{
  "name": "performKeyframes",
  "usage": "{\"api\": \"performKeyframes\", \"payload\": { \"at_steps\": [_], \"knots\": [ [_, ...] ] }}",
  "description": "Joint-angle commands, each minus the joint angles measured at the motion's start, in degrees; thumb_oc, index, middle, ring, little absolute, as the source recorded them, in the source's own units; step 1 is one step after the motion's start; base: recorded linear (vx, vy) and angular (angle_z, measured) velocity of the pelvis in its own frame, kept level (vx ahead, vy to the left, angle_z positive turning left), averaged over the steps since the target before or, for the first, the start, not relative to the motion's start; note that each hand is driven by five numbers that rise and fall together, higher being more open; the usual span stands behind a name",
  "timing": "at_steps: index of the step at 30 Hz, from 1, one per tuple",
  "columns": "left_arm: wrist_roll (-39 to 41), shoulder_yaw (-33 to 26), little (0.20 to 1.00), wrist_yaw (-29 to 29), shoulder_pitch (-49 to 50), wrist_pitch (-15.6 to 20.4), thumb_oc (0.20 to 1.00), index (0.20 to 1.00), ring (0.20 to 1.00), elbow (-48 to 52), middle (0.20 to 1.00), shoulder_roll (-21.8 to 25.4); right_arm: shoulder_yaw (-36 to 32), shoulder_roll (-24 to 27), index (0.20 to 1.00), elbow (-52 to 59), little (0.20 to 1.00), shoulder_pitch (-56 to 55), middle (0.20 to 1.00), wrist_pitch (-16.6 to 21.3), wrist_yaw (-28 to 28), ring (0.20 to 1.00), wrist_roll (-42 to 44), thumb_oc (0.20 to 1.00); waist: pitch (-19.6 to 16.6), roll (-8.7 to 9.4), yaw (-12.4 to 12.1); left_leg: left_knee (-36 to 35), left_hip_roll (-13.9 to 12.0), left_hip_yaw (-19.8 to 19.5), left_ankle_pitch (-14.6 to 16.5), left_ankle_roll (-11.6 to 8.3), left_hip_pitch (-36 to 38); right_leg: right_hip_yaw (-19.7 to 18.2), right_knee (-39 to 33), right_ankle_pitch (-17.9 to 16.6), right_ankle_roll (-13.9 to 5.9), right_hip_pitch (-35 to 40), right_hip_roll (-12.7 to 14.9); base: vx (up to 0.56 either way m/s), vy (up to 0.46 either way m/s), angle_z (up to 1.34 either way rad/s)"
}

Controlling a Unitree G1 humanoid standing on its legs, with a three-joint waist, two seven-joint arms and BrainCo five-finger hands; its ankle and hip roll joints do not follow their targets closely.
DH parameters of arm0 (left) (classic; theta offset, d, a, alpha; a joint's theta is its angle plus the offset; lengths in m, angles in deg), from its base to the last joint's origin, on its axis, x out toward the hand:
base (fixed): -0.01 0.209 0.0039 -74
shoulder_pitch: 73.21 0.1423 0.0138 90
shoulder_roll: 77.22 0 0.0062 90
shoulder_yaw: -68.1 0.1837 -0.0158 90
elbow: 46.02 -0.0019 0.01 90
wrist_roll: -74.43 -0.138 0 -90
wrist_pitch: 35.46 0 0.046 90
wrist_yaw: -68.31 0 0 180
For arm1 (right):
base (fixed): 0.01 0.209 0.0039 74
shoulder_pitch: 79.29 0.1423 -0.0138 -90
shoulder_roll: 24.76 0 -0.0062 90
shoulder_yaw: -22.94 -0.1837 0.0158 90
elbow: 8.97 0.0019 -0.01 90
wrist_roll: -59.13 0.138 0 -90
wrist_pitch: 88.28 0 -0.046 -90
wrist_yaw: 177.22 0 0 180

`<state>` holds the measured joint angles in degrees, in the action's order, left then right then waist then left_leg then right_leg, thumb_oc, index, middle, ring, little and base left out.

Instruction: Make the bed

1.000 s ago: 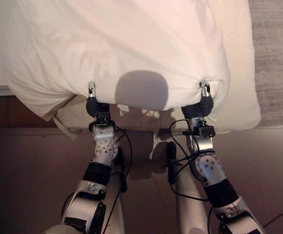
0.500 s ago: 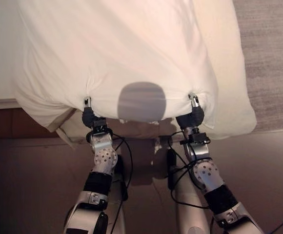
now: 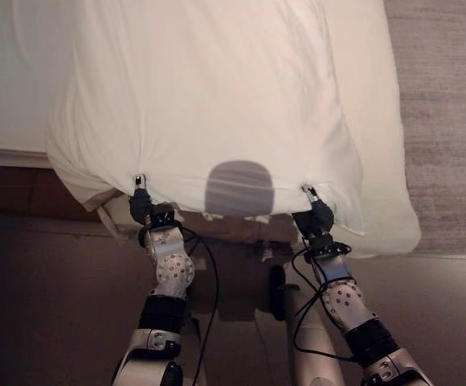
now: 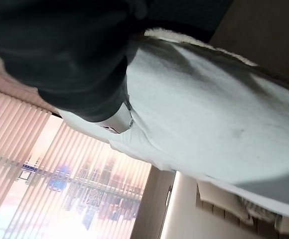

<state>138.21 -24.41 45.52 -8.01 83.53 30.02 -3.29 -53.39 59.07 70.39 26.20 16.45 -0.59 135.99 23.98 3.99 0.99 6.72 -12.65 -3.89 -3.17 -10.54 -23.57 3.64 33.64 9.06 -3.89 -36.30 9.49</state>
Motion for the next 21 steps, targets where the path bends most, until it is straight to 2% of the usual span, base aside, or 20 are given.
{"api": "performKeyframes", "payload": {
  "at_steps": [1,2,3,4,5,6,7,8,9,10,12,14,16,17,18,19,20,21],
  "knots": [
    [-2.3,-8.8,0.2,-2.3,4.2,8.3,0.2,0.2,0.2,4.6,0.2,7.8,-10.7,4.9,0.2,2.5,0.2,-4.6,0.2,7.7,0.7,0.2,-0.4,0.2,-2.8,-0.83,0.3,5.2,3.7,-1.2,1.1,3.55,-3.3,-5.4,-23.7,-16.0,-8.3,7.6,5.4,-0.01,0.858,0.26],
    [-2.6,-6.8,0.2,-1.3,4.4,6.9,0.2,0.2,0.2,4.4,0.2,8.6,-12.0,4.4,0.2,2.3,0.2,-5.1,0.2,7.2,1.0,0.2,-1.1,0.2,-3.0,-1.67,0.9,11.6,7.7,-0.6,4.9,4.93,-6.7,-6.7,-29.1,-19.1,-7.34,11.1,8.8,0.02,0.707,0.38],
    [-2.5,-6.8,0.2,-1.2,4.4,6.9,0.2,0.2,0.2,4.4,0.2,8.6,-12.1,4.4,0.2,2.3,0.2,-5.0,0.2,7.1,1.0,0.2,-1.1,0.2,-3.1,-1.62,1.0,11.7,7.9,-0.7,4.8,5.01,-7.0,-6.6,-29.3,-19.3,-7.4,10.9,9.0,0.1,0.903,0.58],
    [-3.3,-5.0,0.2,-0.4,4.9,5.6,0.2,0.2,0.2,3.9,0.2,9.1,-12.3,3.4,0.2,1.1,0.2,-5.5,0.2,7.2,0.0,0.2,-1.4,0.2,-3.0,-2.58,1.4,13.4,11.0,-0.3,7.3,7.68,-7.2,-7.9,-30.3,-22.3,-6.52,12.7,10.7,0.05,0.438,0.48],
    [-3.3,-5.0,0.2,-0.5,4.9,5.6,0.2,0.2,0.2,3.9,0.2,9.1,-12.3,3.4,0.2,1.1,0.2,-5.5,0.2,7.2,0.0,0.2,-1.4,0.2,-3.1,-2.48,1.6,13.4,11.3,-0.4,7.0,7.78,-7.5,-7.9,-30.5,-22.6,-6.62,12.6,11.0,0.09,0.589,0.58],
    [-3.1,-4.2,0.2,-0.3,4.7,5.8,0.2,0.2,0.2,4.2,0.2,9.2,-11.8,3.1,0.2,0.9,0.2,-5.7,0.2,7.0,0.1,0.2,-2.0,0.2,-3.1,-3.04,2.2,13.5,12.7,-0.7,7.2,8.58,-7.6,-8.6,-29.9,-23.1,-5.71,12.2,10.6,0.07,0.517,0.57],
    [-4.5,-3.7,0.2,-0.8,5.3,4.8,0.2,0.2,0.2,4.5,0.2,9.5,-10.3,2.3,0.2,0.5,0.2,-5.6,0.2,6.3,-0.3,0.2,-2.3,0.2,-2.9,-3.78,2.5,11.2,13.6,0.1,6.6,9.1,-5.4,-6.7,-27.4,-20.2,-4.81,10.5,6.6,0.07,0.509,0.54],
    [-4.6,-3.7,0.2,-0.9,5.3,4.7,0.2,0.2,0.2,4.6,0.2,9.5,-10.3,2.3,0.2,0.5,0.2,-5.5,0.2,6.3,-0.3,0.2,-2.3,0.2,-2.9,-3.74,2.6,11.0,13.7,0.1,6.3,9.09,-5.5,-6.6,-27.3,-20.3,-4.8,10.3,6.6,0.03,0.491,0.16],
    [-5.2,-3.7,0.2,-0.9,5.9,4.1,0.2,0.2,0.2,4.9,0.2,9.4,-9.9,2.5,0.2,-0.4,0.2,-5.3,0.2,6.0,-0.1,0.2,-2.7,0.2,-2.8,-3.57,2.5,10.1,14.3,0.6,5.9,9.51,-5.0,-4.6,-26.3,-18.5,-4.52,9.0,4.4,-0.04,0.265,-0.36],
    [-5.4,-3.9,0.2,-1.1,6.7,4.2,0.2,0.2,0.2,5.5,0.2,9.0,-9.3,2.2,0.2,-1.0,0.2,-4.9,0.2,6.2,-0.1,0.2,-2.4,0.2,-2.1,-3.13,2.6,8.5,14.7,1.6,5.5,9.7,-3.6,-1.6,-21.8,-14.6,-3.44,6.6,0.3,-0.04,0.365,-0.53],
    [-5.9,-4.0,0.2,-1.6,7.1,3.5,0.2,0.2,0.2,5.5,0.2,8.5,-8.6,2.1,0.2,-2.5,0.2,-4.6,0.2,6.2,-0.3,0.2,-2.8,0.2,-2.0,-2.26,2.6,5.2,16.8,3.4,4.3,9.86,-1.6,2.5,-17.9,-11.1,-2.69,5.8,-5.8,-0.04,0.281,-0.44],
    [-5.5,-3.5,0.2,-1.8,7.2,2.9,0.2,0.2,0.2,4.6,0.2,7.3,-8.0,1.9,0.2,-3.1,0.2,-4.8,0.2,6.4,-1.0,0.2,-2.3,0.2,-2.6,-1.78,3.1,2.5,18.2,3.9,3.3,10.31,-0.1,0.7,-16.1,-9.1,-2.16,6.1,-10.6,0.0,0.177,-0.13],
    [-5.6,-2.0,0.2,-1.5,8.6,2.0,0.2,0.2,0.2,4.3,0.2,5.9,-7.9,1.9,0.2,-3.1,0.2,-5.8,0.2,6.4,-2.5,0.2,-1.1,0.2,-3.5,-2.36,3.2,0.7,19.3,3.8,2.3,10.88,0.8,-2.2,-14.9,-7.5,-0.66,7.4,-14.3,0.01,0.116,0.02],
    [-5.5,-1.7,0.2,-1.7,9.3,2.2,0.2,0.2,0.2,4.4,0.2,5.4,-7.6,2.1,0.2,-3.1,0.2,-6.2,0.2,6.3,-2.9,0.2,-1.1,0.2,-3.9,-2.81,3.1,-0.4,19.8,3.7,1.6,11.37,1.1,-3.3,-15.1,-7.3,-0.01,7.6,-14.9,0.01,0.113,-0.35],
    [-5.3,-1.8,0.2,-1.9,9.9,2.0,0.2,0.2,0.2,4.1,0.2,4.7,-7.7,2.5,0.2,-3.7,0.2,-6.4,0.2,6.1,-2.9,0.2,-1.1,0.2,-4.6,-3.34,2.9,-1.5,19.9,4.2,1.2,11.61,1.3,-4.4,-17.3,-7.8,0.33,8.8,-14.2,0.02,0.046,-0.57],
    [-4.1,-2.2,0.2,-2.0,11.0,2.0,0.2,0.2,0.2,3.6,0.2,3.1,-8.0,2.8,0.2,-5.2,0.2,-7.3,0.2,5.5,-3.0,0.2,-1.2,0.2,-5.9,-4.18,2.5,-1.4,19.3,5.0,1.3,11.13,1.2,-5.0,-20.9,-8.3,0.47,10.3,-13.2,0.01,-0.002,-0.55],
    [-4.0,-2.1,0.2,-2.0,11.0,2.0,0.2,0.2,0.2,3.6,0.2,3.0,-8.0,2.8,0.2,-5.2,0.2,-7.4,0.2,5.5,-3.0,0.2,-1.2,0.2,-5.9,-4.26,2.5,-1.3,19.3,5.0,1.3,11.12,1.1,-5.0,-21.2,-8.5,0.47,10.4,-13.3,-0.01,-0.11,-0.29],
    [-3.8,-2.2,0.2,-1.7,11.6,1.7,0.2,0.2,0.2,3.1,0.2,2.6,-8.5,3.4,0.2,-5.8,0.2,-7.5,0.2,5.4,-2.8,0.2,-1.8,0.2,-6.0,-4.73,2.5,0.5,18.8,6.0,1.5,10.28,0.6,-4.4,-23.7,-9.1,0.4,12.2,-12.4,-0.02,-0.074,-0.12]
  ]
}}
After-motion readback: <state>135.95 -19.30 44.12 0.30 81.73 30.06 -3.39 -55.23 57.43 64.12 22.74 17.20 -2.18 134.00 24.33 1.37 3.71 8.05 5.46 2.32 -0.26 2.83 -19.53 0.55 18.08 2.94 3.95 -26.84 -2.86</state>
